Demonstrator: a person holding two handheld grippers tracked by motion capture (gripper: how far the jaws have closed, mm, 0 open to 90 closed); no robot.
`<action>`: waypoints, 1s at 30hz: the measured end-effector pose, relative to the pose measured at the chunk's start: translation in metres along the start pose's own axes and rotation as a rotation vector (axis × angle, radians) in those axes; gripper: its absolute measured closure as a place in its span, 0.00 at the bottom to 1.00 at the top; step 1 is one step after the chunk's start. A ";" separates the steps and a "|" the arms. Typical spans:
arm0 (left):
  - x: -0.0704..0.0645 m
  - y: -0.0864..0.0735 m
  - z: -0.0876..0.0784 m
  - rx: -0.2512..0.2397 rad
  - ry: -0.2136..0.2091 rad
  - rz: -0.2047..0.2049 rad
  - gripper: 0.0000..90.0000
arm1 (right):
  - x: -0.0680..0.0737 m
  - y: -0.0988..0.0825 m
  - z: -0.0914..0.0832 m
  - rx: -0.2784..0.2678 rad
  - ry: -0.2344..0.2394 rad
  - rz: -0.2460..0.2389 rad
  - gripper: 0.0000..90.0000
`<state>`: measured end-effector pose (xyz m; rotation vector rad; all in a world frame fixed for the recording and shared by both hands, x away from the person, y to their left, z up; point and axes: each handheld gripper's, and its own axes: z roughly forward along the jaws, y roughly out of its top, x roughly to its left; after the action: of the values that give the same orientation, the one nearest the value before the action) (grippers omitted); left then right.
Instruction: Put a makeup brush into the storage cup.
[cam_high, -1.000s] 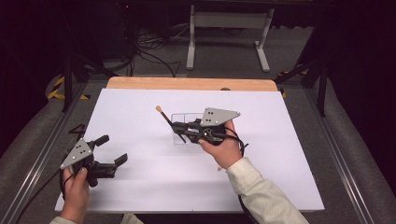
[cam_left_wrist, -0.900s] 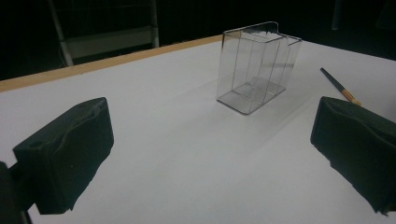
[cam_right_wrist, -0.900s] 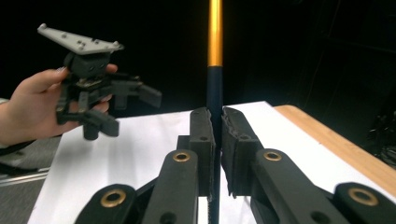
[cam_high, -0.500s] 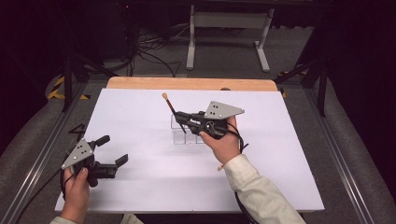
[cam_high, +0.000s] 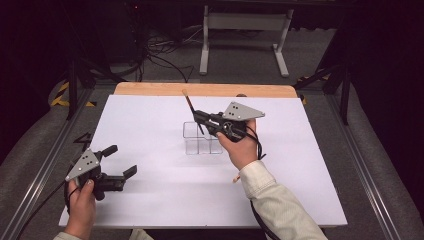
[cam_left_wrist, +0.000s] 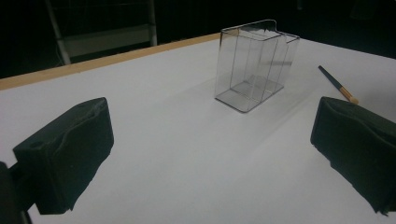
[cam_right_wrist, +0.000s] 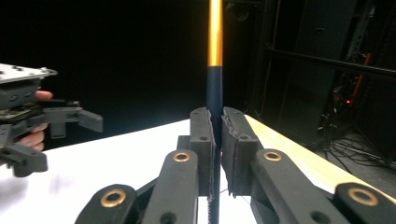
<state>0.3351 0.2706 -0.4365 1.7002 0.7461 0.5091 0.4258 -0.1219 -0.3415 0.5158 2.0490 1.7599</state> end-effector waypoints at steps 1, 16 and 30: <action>0.000 0.000 0.000 0.000 0.000 0.001 0.00 | -0.003 0.000 0.000 -0.001 -0.012 0.002 0.93; 0.001 0.000 -0.001 0.002 0.001 0.000 0.00 | -0.017 -0.002 0.003 -0.024 -0.094 0.045 0.93; 0.001 0.000 -0.001 0.004 0.002 -0.002 0.00 | -0.023 -0.008 0.005 -0.025 -0.184 0.092 0.93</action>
<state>0.3351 0.2716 -0.4364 1.7031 0.7503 0.5086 0.4476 -0.1309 -0.3491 0.7466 1.9019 1.7174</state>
